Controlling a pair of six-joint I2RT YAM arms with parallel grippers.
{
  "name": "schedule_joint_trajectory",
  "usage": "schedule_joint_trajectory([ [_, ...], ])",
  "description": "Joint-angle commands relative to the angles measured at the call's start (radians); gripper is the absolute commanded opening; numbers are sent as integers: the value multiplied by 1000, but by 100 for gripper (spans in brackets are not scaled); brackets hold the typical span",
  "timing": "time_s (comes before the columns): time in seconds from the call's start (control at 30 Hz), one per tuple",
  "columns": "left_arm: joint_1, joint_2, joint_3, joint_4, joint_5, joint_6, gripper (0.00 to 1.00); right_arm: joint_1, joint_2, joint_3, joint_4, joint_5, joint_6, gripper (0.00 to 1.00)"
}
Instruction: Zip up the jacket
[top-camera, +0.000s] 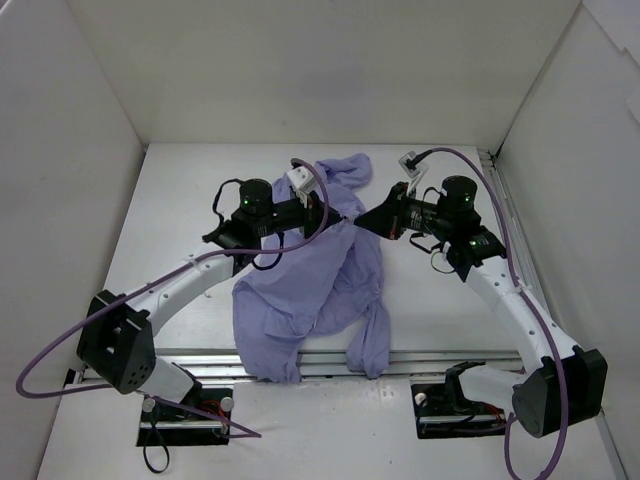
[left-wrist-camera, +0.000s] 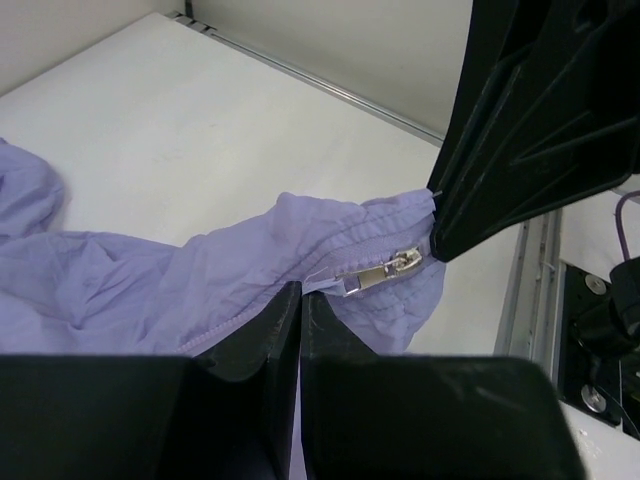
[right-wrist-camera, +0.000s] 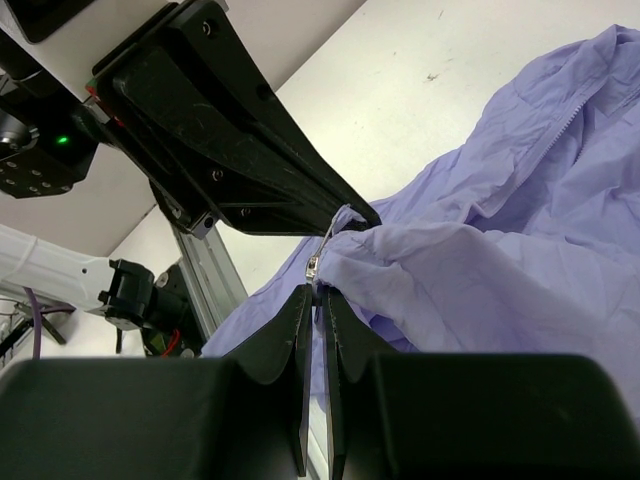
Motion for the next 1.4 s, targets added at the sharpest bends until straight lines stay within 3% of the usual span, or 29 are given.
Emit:
schedule_joint_trajectory([
  [0.0, -16, -62, 59, 10, -151, 16, 0, 15, -3, 49, 73, -15, -5, 0],
  [0.33, -75, -76, 7, 145, -576, -162, 0, 37, -8, 46, 71, 34, 20, 0],
  [0.43, -75, -77, -1, 169, -639, -194, 0, 37, -17, 46, 54, 58, 29, 0],
  [1.0, -75, -31, -42, 269, -749, -291, 0, 37, -81, 62, 19, 92, 137, 0],
  [1.37, 40, -69, -50, 217, -764, -288, 0, 0, -35, 237, -81, 118, 78, 0],
])
